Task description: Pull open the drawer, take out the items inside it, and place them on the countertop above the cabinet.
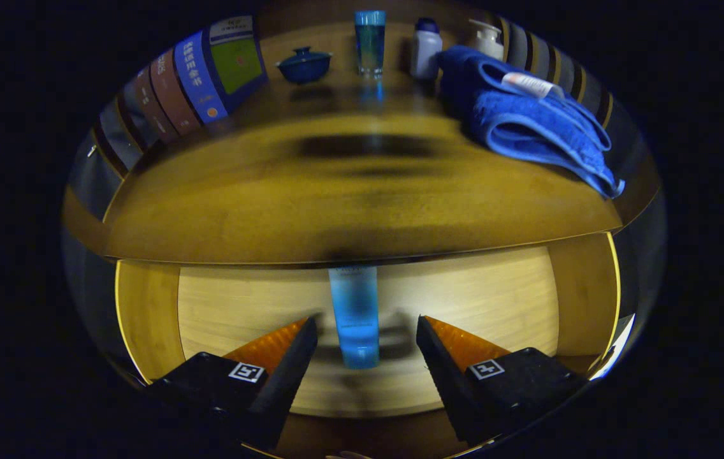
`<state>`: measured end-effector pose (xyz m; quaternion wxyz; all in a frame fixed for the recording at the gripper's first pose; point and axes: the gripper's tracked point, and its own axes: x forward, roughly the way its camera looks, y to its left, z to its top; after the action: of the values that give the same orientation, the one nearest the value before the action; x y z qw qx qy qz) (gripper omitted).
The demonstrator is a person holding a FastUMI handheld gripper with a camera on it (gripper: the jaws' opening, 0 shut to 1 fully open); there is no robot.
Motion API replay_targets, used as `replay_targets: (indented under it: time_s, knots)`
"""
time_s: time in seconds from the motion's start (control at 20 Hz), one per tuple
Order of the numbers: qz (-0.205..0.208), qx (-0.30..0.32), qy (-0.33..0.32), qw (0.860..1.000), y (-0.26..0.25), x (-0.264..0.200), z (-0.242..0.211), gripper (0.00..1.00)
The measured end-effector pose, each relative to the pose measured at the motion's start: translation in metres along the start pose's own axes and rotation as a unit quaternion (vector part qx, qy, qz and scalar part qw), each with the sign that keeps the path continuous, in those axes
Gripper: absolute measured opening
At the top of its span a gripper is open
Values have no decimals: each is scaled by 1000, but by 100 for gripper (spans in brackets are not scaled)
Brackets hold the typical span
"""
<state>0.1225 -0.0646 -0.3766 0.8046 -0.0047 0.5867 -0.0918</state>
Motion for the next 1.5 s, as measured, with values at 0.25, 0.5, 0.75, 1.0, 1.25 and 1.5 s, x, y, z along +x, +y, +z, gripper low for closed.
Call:
replay_targets:
  time_s: [0.25,0.5,0.75,1.0,1.25,1.5]
  knots:
    - [-8,3,61,998,-3,17,-15,100]
    - [-7,26,97,995,-3,27,-26,84]
    - [3,24,86,996,-1,28,-21,52]
    - [18,33,57,998,-3,16,-20,39]
    - [57,30,24,998,-2,-26,-37,39]
    - [85,34,-48,995,-5,-88,-39,39]
